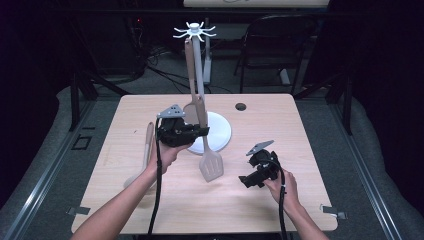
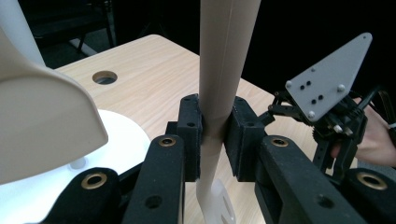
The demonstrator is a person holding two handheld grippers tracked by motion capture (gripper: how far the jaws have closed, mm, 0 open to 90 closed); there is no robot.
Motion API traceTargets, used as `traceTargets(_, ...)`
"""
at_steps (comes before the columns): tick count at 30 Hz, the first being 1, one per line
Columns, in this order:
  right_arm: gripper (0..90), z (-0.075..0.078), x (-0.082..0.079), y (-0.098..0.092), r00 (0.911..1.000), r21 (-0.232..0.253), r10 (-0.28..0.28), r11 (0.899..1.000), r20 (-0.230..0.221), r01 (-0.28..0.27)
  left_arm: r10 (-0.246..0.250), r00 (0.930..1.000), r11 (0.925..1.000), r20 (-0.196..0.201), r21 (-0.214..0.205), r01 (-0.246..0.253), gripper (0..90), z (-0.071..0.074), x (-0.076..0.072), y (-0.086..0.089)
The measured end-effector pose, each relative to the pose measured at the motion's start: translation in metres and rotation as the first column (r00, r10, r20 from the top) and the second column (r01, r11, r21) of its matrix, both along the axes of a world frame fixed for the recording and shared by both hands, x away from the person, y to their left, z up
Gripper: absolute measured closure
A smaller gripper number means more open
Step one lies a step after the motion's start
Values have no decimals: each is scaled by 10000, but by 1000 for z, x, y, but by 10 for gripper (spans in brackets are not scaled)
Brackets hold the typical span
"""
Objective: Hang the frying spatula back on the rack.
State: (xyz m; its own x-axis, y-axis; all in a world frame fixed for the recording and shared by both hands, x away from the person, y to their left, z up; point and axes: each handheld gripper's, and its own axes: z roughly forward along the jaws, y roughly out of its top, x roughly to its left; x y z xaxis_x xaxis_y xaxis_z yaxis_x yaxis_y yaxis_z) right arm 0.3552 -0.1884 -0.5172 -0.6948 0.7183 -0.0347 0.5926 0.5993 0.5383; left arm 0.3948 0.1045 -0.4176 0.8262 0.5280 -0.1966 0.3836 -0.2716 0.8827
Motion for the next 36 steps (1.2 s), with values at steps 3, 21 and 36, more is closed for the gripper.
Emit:
traceTargets(3,27,-1,0,0,10000,129,-38,9999,-14,38,9,10000,9999,73,102,-10,774,3,3,-4)
traceTargets(21,26,-4,2,2,9996,143,45,9999,-270,-41,144,9980,9996,615,229,-158,774,37,23,-19)
traceTargets(36,27,-6,3,3,9996,111,163,9998,-217,-161,433,9963,9972,745,576,-477,774,57,47,-18)
